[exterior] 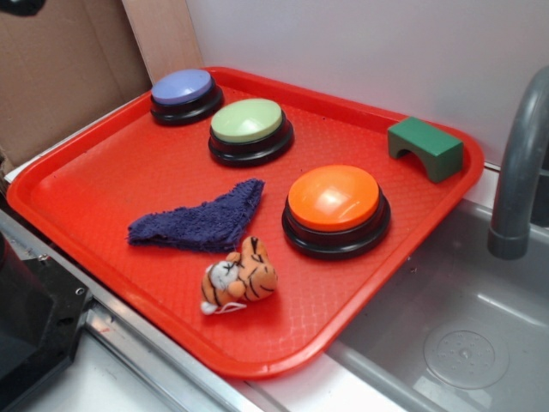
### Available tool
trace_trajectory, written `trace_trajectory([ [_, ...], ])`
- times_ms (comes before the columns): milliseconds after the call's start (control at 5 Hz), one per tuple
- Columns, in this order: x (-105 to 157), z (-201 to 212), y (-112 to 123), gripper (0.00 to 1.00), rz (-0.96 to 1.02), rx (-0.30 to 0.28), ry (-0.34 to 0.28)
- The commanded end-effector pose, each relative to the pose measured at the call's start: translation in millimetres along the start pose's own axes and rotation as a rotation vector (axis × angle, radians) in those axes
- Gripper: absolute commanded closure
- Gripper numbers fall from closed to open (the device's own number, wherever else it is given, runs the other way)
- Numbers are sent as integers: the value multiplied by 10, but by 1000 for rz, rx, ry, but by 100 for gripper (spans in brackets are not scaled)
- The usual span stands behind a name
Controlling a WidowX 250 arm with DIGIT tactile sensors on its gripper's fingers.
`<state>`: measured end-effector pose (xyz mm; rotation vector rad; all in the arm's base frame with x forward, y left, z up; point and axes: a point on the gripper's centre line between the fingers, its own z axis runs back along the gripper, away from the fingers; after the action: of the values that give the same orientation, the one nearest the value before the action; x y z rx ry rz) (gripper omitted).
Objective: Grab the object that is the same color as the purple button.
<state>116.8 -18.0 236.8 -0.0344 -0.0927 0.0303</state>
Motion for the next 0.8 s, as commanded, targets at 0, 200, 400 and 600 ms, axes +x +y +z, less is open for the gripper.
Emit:
trace_trajectory([
  [0, 0, 0, 0, 0, 0, 0, 0],
  [200, 123, -148, 1, 0, -134, 13, -1],
  [400, 271, -480, -87, 0, -266, 35, -3],
  [600, 331, -778, -170, 0, -414, 18, -59],
])
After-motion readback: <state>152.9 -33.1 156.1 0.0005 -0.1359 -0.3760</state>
